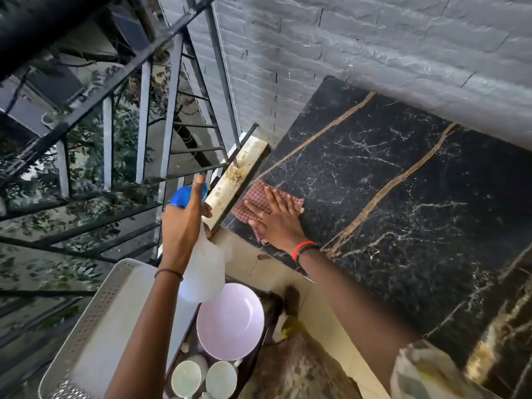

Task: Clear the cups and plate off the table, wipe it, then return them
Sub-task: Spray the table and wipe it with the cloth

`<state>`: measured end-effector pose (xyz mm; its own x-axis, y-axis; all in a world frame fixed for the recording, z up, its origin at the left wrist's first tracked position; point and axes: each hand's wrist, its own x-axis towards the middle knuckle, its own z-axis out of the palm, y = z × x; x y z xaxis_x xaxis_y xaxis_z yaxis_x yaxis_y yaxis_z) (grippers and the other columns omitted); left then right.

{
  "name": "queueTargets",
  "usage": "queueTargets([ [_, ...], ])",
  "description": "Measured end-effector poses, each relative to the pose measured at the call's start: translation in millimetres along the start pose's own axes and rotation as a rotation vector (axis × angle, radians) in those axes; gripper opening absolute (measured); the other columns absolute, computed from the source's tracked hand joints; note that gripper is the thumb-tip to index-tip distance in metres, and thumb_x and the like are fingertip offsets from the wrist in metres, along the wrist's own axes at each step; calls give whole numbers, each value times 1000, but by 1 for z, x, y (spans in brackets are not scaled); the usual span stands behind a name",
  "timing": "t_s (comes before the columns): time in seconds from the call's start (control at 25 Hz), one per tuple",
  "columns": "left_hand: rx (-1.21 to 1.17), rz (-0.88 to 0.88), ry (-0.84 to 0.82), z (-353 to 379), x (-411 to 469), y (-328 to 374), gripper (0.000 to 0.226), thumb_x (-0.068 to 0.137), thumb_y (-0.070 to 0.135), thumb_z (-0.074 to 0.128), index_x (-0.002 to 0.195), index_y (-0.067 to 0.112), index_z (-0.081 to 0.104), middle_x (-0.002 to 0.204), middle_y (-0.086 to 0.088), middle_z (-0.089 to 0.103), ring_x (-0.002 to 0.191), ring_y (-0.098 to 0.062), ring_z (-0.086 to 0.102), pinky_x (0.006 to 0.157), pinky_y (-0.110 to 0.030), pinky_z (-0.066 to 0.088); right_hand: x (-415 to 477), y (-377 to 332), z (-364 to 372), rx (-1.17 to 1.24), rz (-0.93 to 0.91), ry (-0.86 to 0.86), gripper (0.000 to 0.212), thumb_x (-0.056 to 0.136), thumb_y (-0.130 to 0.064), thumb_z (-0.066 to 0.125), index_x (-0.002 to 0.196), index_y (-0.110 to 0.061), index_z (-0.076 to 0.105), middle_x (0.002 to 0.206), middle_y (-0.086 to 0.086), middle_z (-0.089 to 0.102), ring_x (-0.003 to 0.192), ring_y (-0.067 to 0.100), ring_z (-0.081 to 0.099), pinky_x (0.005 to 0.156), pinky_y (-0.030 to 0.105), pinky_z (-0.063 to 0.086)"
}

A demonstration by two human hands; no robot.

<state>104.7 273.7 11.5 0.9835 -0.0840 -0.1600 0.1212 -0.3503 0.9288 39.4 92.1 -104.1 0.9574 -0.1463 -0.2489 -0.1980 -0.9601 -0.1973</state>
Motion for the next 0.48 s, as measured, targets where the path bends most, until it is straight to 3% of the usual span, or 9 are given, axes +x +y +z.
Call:
queueTargets([
  [0.12,7,-19,12,6,12,2,60,87,69,47,48,25,57,58,0,65,61,-13,61,77,-39,52,-6,-21,11,-37,-154,-23,50,99,-54,19,147,-49,7,159,11,-16,146,28,-16,117,48,-13],
  [0.28,4,-54,-20,23,32,11,62,86,72,47,50,23,56,67,-12,67,58,-26,60,78,-57,55,-37,12,17,-34,-301,-38,51,96,-56,15,145,-52,4,159,7,-18,146,25,-18,116,47,-16],
  [0.4,-8,-58,-34,43,48,20,58,88,69,47,56,21,56,67,-12,66,55,-25,58,78,-59,55,-34,66,6,-47,-203,-22,51,92,-62,3,142,-55,-6,157,4,-24,144,25,-22,115,47,-18],
  [0.48,-20,-63,-43,58,62,28,58,88,68,47,59,18,56,72,-16,67,58,-27,59,81,-58,53,-10,107,-10,-75,-69,-10,50,95,-61,6,142,-56,-9,156,6,-25,145,27,-19,116,46,-15],
])
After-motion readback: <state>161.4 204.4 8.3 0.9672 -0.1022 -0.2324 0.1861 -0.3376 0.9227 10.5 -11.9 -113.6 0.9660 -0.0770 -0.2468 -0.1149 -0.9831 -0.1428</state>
